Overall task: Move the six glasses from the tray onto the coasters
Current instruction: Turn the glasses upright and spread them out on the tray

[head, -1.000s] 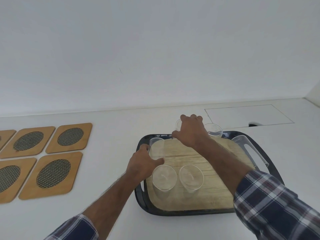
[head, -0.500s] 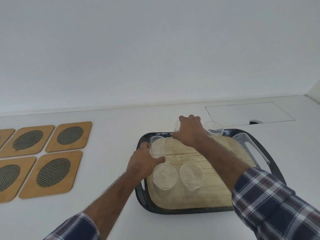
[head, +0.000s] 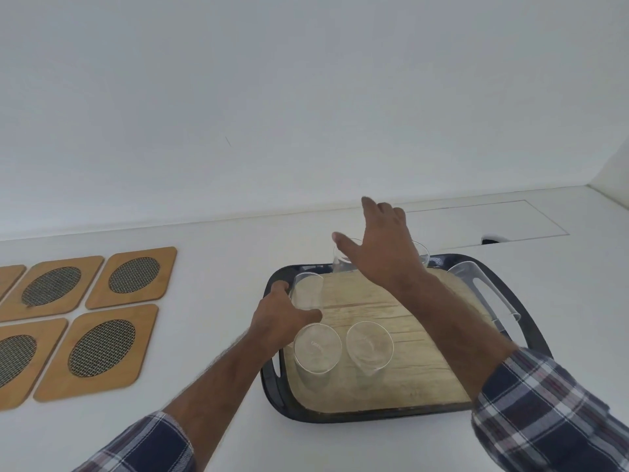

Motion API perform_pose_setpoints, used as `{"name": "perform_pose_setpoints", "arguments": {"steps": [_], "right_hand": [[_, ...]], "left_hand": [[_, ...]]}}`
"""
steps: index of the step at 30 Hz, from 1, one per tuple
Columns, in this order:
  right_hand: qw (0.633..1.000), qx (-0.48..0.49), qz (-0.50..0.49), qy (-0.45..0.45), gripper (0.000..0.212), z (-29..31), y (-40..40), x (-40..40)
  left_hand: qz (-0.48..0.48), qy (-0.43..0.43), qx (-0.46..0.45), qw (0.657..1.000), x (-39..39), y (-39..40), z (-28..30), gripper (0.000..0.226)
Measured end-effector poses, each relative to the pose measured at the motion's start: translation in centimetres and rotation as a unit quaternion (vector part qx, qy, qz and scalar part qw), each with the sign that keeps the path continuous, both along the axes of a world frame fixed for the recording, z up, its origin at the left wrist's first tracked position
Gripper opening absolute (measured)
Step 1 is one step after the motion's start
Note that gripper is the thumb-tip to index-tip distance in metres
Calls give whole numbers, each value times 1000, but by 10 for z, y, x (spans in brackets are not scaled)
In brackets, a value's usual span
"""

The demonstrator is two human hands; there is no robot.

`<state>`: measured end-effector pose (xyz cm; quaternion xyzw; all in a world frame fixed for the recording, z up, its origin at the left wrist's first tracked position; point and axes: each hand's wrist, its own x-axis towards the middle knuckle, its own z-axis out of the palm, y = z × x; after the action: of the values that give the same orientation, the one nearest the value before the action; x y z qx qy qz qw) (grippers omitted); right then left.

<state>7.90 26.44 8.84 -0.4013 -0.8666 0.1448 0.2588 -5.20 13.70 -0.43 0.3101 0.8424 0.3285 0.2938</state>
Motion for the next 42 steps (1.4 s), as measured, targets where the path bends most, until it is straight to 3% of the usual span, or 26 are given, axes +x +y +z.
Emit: {"name": "perform_pose_setpoints", "arguments": {"steps": [5, 9, 13, 16, 21, 26, 31, 35, 39, 42], "right_hand": [[995, 17, -16, 97, 71, 12, -3, 24], [982, 5, -56, 178, 66, 15, -4, 42], [966, -12, -91, 240, 62, 11, -8, 53], [963, -27, -98, 251, 63, 6, -11, 57], [958, -53, -111, 259, 63, -3, -11, 64], [953, -70, -143, 257, 55, -20, -6, 78], [961, -77, -167, 208, 47, -48, 8, 94], [972, -88, -197, 90, 46, -67, 21, 107], [966, -86, -238, -57, 46, -76, 38, 122], [952, -89, -267, -120, 49, -78, 49, 131]], "left_hand": [[43, -70, -1, 997, -2, 5, 10, 91], [92, -204, 44, 974, -9, 7, 21, 33], [150, -304, 54, 939, -19, 2, 30, 42], [167, -369, 60, 912, -29, -4, 34, 3], [163, -449, 74, 876, -34, -11, 40, 31], [136, -294, 102, 941, -34, -12, 48, 34], [98, -152, 143, 973, -31, -6, 61, 40], [32, -31, 128, 991, -25, 1, 72, 70], [-31, 37, 96, 994, -22, 7, 75, 66], [-50, 50, 78, 994, -23, 10, 74, 64]]}}
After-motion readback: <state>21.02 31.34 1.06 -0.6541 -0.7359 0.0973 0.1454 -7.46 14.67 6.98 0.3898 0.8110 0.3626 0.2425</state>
